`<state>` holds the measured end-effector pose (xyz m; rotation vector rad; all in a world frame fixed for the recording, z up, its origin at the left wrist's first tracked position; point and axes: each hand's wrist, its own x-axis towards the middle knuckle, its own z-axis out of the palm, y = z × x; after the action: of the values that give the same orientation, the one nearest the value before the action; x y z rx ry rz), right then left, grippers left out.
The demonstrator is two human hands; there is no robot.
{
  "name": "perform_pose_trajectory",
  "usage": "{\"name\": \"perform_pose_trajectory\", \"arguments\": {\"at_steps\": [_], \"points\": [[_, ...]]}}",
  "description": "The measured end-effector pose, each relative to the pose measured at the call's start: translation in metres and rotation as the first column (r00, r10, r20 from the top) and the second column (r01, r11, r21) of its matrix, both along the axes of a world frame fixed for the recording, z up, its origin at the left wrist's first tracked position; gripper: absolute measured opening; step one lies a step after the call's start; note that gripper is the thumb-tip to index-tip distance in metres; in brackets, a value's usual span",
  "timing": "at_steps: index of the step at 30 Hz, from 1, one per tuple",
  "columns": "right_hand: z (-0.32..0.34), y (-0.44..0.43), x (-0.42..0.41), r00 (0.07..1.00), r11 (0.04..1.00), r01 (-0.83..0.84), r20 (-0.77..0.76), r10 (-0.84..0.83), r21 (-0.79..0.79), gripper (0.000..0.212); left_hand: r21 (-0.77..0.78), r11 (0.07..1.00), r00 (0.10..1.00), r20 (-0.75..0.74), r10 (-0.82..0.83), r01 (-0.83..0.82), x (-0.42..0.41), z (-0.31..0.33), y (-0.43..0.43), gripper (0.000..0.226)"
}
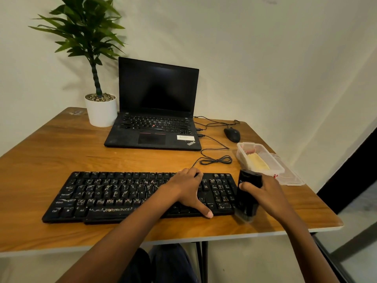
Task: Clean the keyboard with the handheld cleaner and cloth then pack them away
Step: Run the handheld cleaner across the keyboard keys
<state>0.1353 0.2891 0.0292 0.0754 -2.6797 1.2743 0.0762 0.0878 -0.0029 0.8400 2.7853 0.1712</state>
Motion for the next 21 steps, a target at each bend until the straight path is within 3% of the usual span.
{"name": "perform_pose_trajectory", "arguments": {"at_steps": [11,16,21], "points": [[-0.021,-0.017,-0.085,0.959,0.983,0.179,-0.218,-0.181,-0.028,0.011,0.011,1.0,1.0,-0.002,-0.002,0.002,0.001,0.002,0.0,0.119],[-0.025,-0.018,-0.09,0.96,0.983,0.177,-0.212,-0.181,-0.04,0.011,0.01,1.0,1.0,-0.002,-0.002,0.002,0.002,0.002,0.0,0.118],[-0.021,-0.007,-0.043,0.982,0.994,0.112,-0.153,-0.11,0.0,0.007,0.006,1.0,1.0,0.001,-0.001,0.001,0.002,0.002,0.0,0.119]]}}
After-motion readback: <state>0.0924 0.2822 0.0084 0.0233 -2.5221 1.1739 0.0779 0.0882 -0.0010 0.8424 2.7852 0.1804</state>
